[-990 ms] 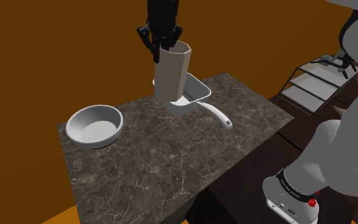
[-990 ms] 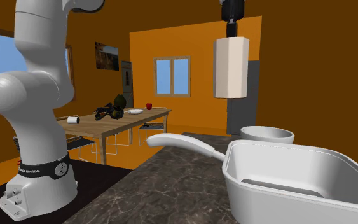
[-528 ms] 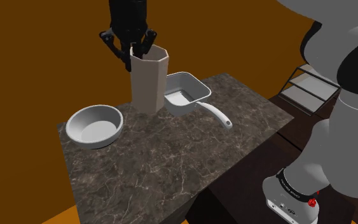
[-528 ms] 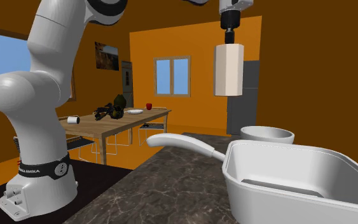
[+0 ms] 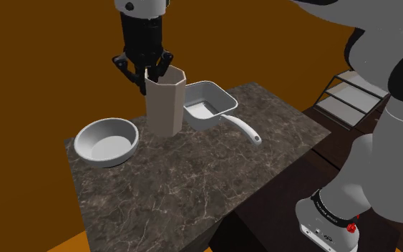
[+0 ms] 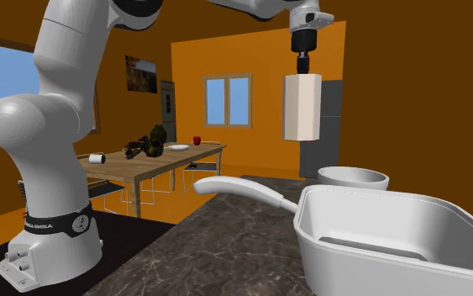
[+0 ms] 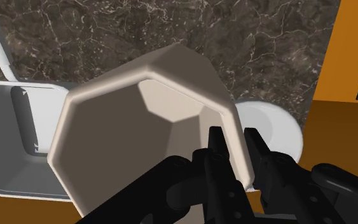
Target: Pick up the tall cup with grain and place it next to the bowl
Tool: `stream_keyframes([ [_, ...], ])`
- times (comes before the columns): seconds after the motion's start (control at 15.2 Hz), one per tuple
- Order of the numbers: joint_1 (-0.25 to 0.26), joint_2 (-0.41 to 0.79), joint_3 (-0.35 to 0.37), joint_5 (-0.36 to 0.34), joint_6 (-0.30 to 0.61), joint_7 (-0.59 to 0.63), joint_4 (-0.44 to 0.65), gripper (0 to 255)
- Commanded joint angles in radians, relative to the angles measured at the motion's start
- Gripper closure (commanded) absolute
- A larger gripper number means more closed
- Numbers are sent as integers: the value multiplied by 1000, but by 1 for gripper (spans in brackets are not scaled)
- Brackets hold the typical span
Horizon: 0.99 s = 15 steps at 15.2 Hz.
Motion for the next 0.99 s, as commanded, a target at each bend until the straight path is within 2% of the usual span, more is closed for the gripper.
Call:
stream_keyframes([
  [0.0,-4,-13,0,3,37,-1,-49,255],
  [0.92,-18,-43,-3,9,239,0,-280,255],
])
